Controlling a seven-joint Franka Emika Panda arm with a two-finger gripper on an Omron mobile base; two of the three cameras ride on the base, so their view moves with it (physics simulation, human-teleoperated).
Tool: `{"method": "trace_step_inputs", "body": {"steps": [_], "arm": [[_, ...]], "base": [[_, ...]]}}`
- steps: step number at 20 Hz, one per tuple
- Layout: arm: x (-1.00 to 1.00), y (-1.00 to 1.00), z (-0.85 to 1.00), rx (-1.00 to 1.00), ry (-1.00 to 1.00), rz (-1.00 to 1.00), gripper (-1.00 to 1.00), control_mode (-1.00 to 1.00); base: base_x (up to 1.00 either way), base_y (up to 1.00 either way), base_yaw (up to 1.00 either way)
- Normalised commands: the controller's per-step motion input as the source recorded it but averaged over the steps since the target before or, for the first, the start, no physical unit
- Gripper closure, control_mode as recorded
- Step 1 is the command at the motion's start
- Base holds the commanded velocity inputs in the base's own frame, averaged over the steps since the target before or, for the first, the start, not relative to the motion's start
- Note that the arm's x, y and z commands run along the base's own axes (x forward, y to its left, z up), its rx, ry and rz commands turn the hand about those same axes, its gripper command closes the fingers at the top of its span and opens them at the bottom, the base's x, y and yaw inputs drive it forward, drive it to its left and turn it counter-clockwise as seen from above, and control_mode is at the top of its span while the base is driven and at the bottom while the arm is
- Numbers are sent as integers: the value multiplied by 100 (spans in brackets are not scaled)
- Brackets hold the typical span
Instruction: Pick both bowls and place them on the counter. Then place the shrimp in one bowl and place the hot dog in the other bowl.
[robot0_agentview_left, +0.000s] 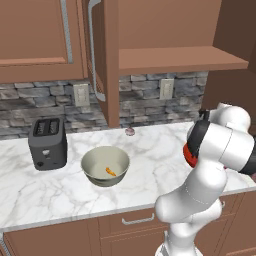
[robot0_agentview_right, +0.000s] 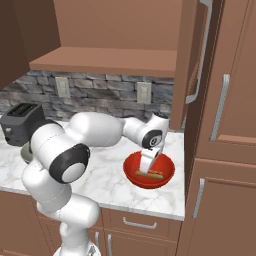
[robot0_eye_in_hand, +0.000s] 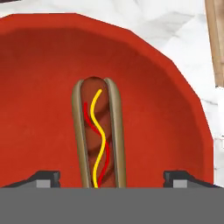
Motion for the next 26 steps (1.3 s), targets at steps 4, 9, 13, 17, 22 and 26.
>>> {"method": "trace_step_inputs", "body": {"steps": [4,9,13,17,22,26], "arm": [[-22,0,60,0,-4,0,-100,-100],[-45,13,54,0,-4,0,-100,-100],[-48,62,23,-1,0,-1,-100,-100],[-23,98,14,-10,1,0,-100,-100],[-22,94,6,-11,1,0,-100,-100],[-28,77,0,-11,0,0,-100,-100]], "base": [[0,0,0],[0,0,0],[0,0,0],[0,0,0],[0,0,0],[0,0,0]]}}
